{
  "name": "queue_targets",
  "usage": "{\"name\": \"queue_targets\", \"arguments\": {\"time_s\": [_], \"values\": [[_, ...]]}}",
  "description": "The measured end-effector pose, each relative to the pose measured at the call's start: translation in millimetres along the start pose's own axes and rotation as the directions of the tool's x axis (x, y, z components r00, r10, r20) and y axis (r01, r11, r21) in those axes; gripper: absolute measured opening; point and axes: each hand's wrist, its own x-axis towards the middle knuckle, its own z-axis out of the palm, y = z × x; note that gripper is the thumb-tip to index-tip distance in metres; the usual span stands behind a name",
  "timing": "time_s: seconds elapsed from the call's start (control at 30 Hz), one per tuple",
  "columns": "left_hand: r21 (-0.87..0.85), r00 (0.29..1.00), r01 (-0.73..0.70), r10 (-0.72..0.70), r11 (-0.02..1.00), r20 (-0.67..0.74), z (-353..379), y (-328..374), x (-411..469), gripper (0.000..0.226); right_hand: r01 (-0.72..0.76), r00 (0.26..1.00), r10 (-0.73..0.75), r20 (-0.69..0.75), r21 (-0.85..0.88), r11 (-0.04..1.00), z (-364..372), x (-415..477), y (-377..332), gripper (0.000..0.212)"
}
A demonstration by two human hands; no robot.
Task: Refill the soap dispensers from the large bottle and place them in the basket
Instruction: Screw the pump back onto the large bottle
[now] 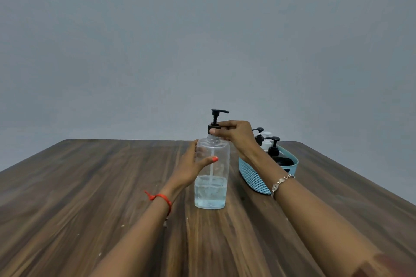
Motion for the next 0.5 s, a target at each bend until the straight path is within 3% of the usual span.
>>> {"name": "queue_targets", "arguments": {"time_s": [0.13, 0.27, 0.37, 0.5], "values": [[0.01, 1.0, -0.002, 0.002, 1.0, 0.003, 0, 0, 0, 0.061, -0.001, 0.986, -0.028, -0.166, -0.176, 0.984, 15, -2, 0, 0.034], [0.007, 1.0, 0.005, -0.005, 1.0, 0.005, 1, 0, -1, 0.061, -0.002, 1.0, 0.002, 0.026, -0.003, 1.0, 12, -7, -2, 0.016], [0.005, 1.0, -0.004, 0.004, 1.0, 0.0, 2, 1, -2, 0.062, 0.006, 1.0, -0.008, 0.03, 0.059, 0.998, 8, -7, -1, 0.011], [0.024, 1.0, 0.001, -0.001, 1.0, -0.002, 1, 1, -3, 0.065, 0.061, 0.99, -0.08, -0.114, -0.163, 0.985, 22, -11, 3, 0.038]]}}
